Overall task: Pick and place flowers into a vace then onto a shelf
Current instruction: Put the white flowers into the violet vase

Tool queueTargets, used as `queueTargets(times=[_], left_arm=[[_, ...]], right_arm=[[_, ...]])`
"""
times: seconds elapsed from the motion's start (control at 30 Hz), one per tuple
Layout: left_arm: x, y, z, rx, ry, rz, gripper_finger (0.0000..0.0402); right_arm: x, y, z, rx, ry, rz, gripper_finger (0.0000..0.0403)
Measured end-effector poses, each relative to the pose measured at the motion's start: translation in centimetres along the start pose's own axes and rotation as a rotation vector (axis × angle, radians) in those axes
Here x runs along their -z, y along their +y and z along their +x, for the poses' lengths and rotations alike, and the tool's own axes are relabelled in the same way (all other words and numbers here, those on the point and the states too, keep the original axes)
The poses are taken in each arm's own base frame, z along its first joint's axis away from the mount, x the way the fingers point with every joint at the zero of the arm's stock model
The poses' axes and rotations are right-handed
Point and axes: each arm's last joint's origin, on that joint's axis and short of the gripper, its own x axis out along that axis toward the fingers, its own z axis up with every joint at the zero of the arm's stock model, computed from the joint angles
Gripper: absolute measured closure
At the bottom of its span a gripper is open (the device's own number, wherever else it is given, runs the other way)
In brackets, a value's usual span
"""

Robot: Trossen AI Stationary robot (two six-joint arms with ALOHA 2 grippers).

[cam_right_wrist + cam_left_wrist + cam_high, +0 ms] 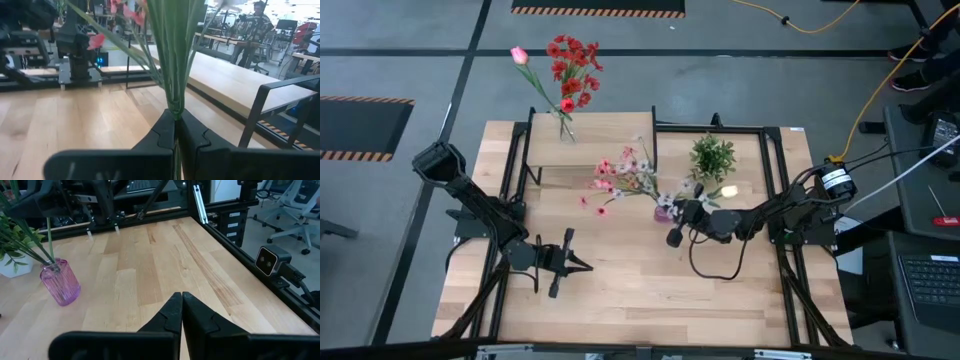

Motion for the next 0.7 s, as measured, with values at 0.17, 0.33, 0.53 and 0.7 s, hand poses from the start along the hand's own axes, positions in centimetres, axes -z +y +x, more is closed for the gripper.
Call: queueTargets(times=[0.17,0.33,0.53,0.7], left_arm=[[0.00,0.00,0.00,0.000,0.000,0.000,0.0398],[0.00,0.00,0.00,0.000,0.000,0.000,0.0400],[0.00,0.00,0.00,0.000,0.000,0.000,0.0394],[0.00,0.00,0.00,0.000,0.000,0.000,0.0397]], right_arm=[[0.29,0.11,-0.01,-0.032,0.023,-0.024,0.0400],[0.27,0.15,-0.02,-0.047,0.021,-0.026,0.0382],[0.13,0.52,-0.26,-0.092,0.013,-0.078,0.0343],[-0.54,0.82,-0.22,-0.098,-0.006,-0.062,0.0308]])
